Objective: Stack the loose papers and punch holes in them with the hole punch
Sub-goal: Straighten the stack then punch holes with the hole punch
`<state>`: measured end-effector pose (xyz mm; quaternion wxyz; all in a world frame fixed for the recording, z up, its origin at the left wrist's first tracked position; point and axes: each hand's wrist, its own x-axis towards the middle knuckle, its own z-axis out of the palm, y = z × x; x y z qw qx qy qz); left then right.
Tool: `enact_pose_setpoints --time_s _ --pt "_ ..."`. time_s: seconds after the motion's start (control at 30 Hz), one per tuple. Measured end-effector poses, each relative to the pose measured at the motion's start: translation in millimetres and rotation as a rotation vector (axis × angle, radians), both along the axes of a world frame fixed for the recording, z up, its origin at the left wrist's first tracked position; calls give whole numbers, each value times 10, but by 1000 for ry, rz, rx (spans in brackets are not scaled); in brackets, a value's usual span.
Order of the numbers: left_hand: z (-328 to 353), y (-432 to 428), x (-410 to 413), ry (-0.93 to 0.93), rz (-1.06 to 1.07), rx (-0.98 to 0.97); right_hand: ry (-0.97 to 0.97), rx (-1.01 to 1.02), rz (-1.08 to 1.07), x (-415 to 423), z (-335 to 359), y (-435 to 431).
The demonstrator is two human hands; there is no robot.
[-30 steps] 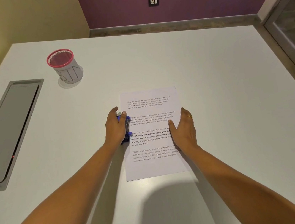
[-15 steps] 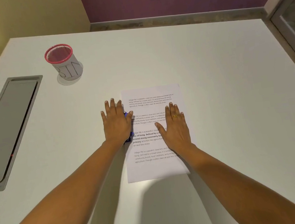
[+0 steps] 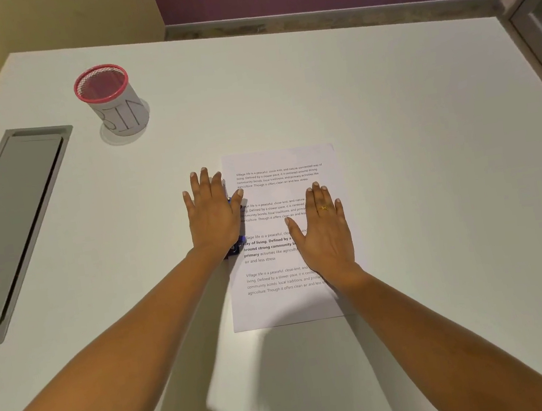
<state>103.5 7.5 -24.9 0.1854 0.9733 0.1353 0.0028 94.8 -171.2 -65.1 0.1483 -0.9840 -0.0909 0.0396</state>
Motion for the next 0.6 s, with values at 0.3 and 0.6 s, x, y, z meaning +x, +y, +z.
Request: enact_pose_setpoints --time_s 0.3,0.6 --pt "-47 -15 46 2 -32 90 7 -3 -2 -1 -10 5" --pt "-99 8 42 -8 19 -13 3 27 -4 -5 16 3"
